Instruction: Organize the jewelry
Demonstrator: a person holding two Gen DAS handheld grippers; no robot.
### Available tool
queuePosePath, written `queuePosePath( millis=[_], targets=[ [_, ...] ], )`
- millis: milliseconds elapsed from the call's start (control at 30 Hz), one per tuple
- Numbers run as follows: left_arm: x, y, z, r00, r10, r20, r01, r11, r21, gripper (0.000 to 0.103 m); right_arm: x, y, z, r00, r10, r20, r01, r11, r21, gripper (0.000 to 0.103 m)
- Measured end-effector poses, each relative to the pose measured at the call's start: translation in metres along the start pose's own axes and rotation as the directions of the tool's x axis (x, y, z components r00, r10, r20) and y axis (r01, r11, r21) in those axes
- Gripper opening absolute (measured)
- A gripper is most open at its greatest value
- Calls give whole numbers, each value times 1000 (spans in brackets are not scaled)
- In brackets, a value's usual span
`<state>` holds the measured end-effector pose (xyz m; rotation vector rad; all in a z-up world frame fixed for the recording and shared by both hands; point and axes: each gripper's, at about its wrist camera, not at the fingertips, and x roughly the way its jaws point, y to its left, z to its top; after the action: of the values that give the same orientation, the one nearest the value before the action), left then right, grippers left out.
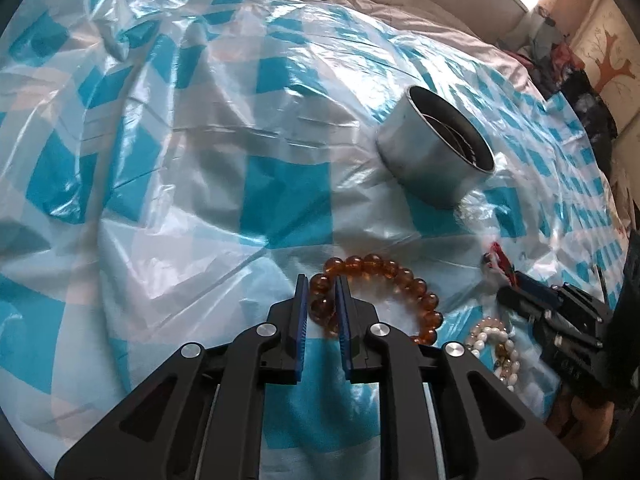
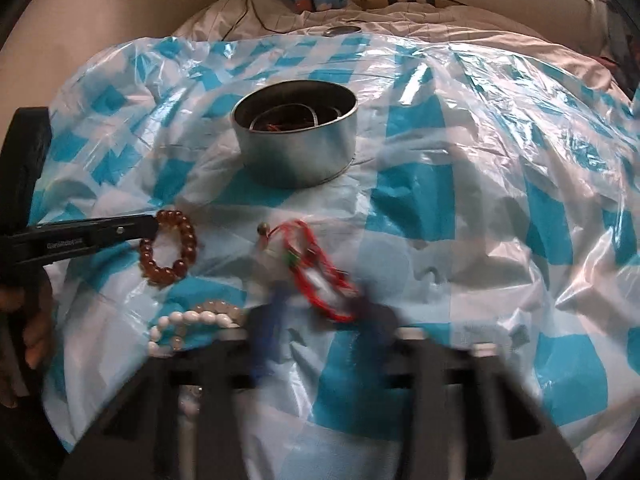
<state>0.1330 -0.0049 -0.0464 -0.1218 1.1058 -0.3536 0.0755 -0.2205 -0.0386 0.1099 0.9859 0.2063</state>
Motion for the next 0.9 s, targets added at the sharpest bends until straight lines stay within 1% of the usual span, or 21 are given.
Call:
queuePosePath(
  millis=[33, 67, 100, 133, 167, 200, 233, 300, 367, 400, 467, 567, 633, 700, 800, 833, 900],
  targets=[
    [-1, -2, 0, 1000, -22, -3, 22, 1000, 8, 11, -1, -4, 0, 1000, 25, 3, -25, 999, 22, 11],
    [-3, -4, 0, 999, -45, -1, 45, 999, 10, 10, -2, -7, 1, 999, 52, 4, -52, 998, 47, 10],
    [-8, -6, 1, 997, -82, 8, 82, 997, 7, 10, -3, -14, 2, 995, 99, 12, -100, 990, 95, 10],
    [-12, -7, 1, 994, -104, 17, 104, 995, 3, 10, -5, -19, 2, 991, 132, 22, -133, 983, 130, 10],
    [-17, -6, 2, 990, -135, 31, 135, 991, -5, 10, -7, -24, 2, 986, 161, 36, -165, 973, 160, 10],
    [-24, -5, 3, 982, -183, 53, 184, 983, -19, 10, -10, -30, 3, 978, 198, 57, -206, 960, 192, 10],
    [-29, -3, 5, 975, -213, 68, 215, 976, -29, 10, -13, -35, 3, 969, 235, 83, -247, 945, 216, 9],
    [-35, -1, 7, 963, -253, 92, 258, 965, -42, 10, -18, -38, 4, 954, 273, 121, -295, 926, 237, 9],
    [-38, -1, 7, 958, -269, 100, 275, 960, -51, 10, -21, -39, 6, 948, 287, 138, -313, 919, 240, 9],
    [-38, -1, 8, 956, -274, 102, 281, 958, -55, 10, -23, -38, 7, 941, 300, 155, -330, 913, 240, 9],
    [-37, -3, 9, 951, -293, 103, 300, 952, -62, 10, -26, -37, 8, 937, 305, 170, -339, 911, 234, 9],
    [-37, -10, 13, 951, -289, 109, 295, 954, -44, 10, -29, -36, 10, 929, 316, 190, -355, 908, 224, 9],
    [-36, -19, 15, 961, -249, 118, 252, 968, -11, 10, -30, -35, 12, 931, 311, 193, -349, 912, 216, 9],
    [-36, -22, 16, 967, -222, 125, 222, 975, 10, 10, -29, -34, 14, 930, 312, 193, -349, 914, 207, 9],
    [-35, -32, 19, 978, -150, 145, 144, 988, 53, 10, -29, -32, 16, 932, 308, 192, -344, 919, 193, 9],
    [-34, -36, 20, 981, -123, 153, 113, 991, 70, 10, -29, -33, 16, 931, 309, 193, -345, 919, 192, 9],
    [-33, -38, 22, 982, -102, 161, 89, 993, 81, 10, -28, -33, 17, 932, 307, 192, -342, 921, 189, 9]
  ],
)
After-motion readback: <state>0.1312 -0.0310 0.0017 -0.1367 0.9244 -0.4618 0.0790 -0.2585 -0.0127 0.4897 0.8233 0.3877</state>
